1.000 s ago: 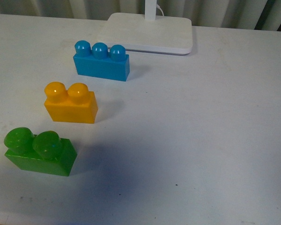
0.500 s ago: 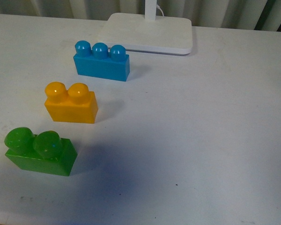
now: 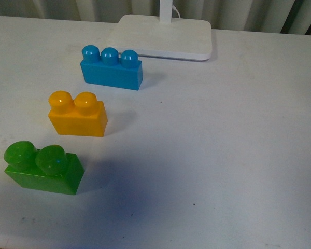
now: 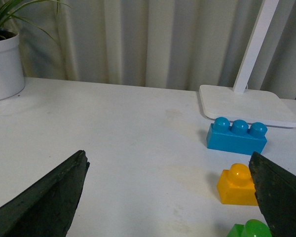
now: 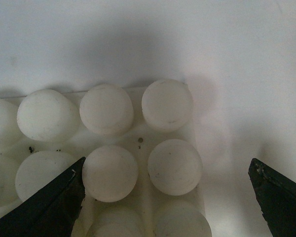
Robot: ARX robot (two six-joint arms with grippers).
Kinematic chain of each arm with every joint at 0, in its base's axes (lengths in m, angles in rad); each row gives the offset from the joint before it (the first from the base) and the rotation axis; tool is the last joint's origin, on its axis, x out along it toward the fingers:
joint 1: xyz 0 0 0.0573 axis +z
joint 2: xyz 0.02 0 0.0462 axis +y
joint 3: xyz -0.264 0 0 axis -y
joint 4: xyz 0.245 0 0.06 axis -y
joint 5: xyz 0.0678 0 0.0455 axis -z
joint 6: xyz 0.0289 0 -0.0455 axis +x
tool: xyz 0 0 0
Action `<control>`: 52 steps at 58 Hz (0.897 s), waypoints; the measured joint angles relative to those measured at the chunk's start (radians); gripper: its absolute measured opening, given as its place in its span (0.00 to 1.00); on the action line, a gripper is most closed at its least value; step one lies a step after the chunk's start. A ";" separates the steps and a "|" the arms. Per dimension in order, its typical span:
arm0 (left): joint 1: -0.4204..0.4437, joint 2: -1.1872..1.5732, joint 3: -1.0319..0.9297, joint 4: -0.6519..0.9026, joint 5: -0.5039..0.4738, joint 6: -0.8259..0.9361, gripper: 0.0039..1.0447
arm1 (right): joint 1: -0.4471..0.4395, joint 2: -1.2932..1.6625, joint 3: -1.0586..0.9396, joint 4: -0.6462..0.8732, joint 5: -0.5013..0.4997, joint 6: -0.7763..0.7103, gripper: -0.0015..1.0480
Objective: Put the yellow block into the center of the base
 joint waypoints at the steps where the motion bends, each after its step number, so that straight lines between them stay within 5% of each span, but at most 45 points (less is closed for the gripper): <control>1: 0.000 0.000 0.000 0.000 0.000 0.000 0.94 | 0.005 -0.002 0.000 -0.001 0.005 0.012 0.91; 26: 0.000 0.000 0.000 0.000 0.000 0.000 0.94 | 0.256 -0.078 -0.051 -0.044 0.197 0.326 0.91; 52: 0.000 0.000 0.000 0.000 0.000 0.000 0.94 | 0.671 -0.070 -0.014 -0.134 0.344 0.710 0.91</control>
